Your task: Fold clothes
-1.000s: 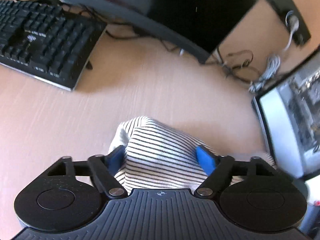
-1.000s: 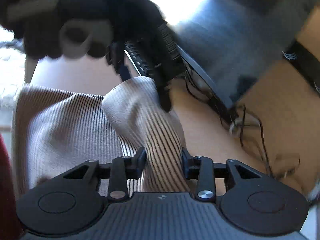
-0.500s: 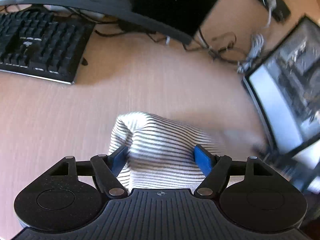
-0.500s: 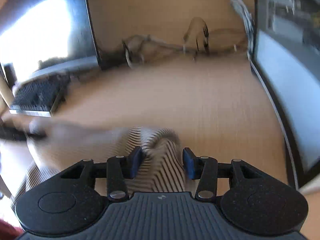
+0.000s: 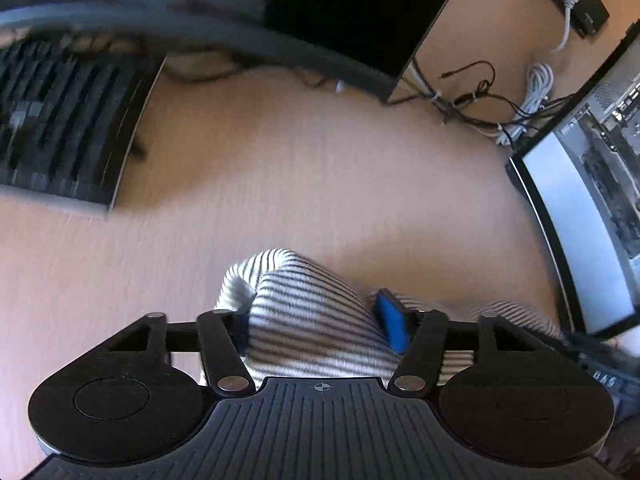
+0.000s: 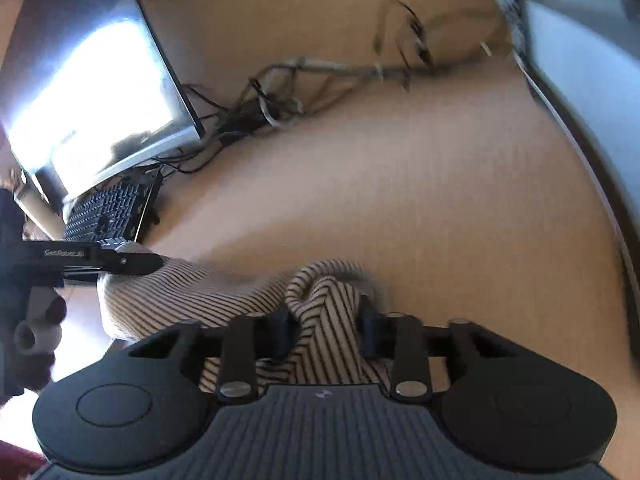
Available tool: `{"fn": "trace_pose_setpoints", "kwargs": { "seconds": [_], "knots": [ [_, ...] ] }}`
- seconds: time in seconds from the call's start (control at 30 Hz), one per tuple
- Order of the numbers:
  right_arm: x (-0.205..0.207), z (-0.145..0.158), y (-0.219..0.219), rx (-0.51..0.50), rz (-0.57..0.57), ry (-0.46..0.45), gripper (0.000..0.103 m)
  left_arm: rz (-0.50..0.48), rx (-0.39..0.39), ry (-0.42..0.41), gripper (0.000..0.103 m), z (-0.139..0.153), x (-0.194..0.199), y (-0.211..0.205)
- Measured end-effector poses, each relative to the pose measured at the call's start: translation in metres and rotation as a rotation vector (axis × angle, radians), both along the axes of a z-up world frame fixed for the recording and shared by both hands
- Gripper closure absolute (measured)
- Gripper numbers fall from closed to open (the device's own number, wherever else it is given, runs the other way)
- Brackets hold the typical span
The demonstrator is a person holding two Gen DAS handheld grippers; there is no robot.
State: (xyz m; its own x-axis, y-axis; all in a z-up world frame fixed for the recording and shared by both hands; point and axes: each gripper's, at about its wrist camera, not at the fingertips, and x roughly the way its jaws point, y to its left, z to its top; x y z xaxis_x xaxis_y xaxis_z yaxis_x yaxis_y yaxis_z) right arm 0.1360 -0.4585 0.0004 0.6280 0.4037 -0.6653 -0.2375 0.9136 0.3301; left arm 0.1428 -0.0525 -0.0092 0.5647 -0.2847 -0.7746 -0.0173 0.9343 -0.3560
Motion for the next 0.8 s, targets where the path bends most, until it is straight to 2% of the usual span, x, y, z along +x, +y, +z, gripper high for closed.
{"fn": "trace_pose_setpoints", "kwargs": {
  "seconds": [0.1, 0.17, 0.2, 0.33, 0.43, 0.53, 0.6, 0.67, 0.73, 0.8],
  "knots": [
    [0.018, 0.024, 0.002, -0.042, 0.006, -0.097, 0.077, -0.011, 0.004, -0.084, 0.05, 0.02, 0.008, -0.002],
    [0.021, 0.032, 0.005, -0.107, 0.018, -0.158, 0.077, -0.019, 0.035, -0.119, 0.05, 0.027, 0.008, -0.006],
    [0.02, 0.031, 0.006, -0.135, 0.024, -0.163, 0.077, -0.024, 0.056, -0.124, 0.05, 0.027, 0.006, -0.009],
    [0.01, 0.009, 0.0, -0.176, 0.036, -0.091, 0.069, -0.054, 0.146, -0.095, 0.049, 0.009, -0.001, -0.022],
    [-0.001, 0.017, -0.006, -0.192, 0.014, -0.097, 0.062, -0.072, 0.156, -0.086, 0.047, 0.0, -0.012, -0.024],
    [-0.015, 0.05, 0.003, -0.242, -0.02, -0.23, 0.062, -0.079, 0.165, -0.097, 0.047, 0.0, -0.015, -0.024],
    [-0.021, 0.064, 0.012, -0.195, -0.007, -0.291, 0.062, -0.079, 0.161, -0.1, 0.047, -0.001, -0.013, -0.027],
    [-0.017, 0.059, 0.022, -0.138, 0.021, -0.248, 0.062, -0.044, 0.127, -0.097, 0.047, 0.002, -0.015, -0.019],
    [-0.013, 0.035, 0.032, -0.14, 0.039, -0.15, 0.061, 0.0, 0.086, -0.093, 0.045, 0.006, -0.017, -0.01],
    [-0.021, 0.015, 0.032, -0.121, 0.019, -0.123, 0.062, 0.043, 0.046, -0.089, 0.029, 0.009, -0.019, 0.0]
  ]
}}
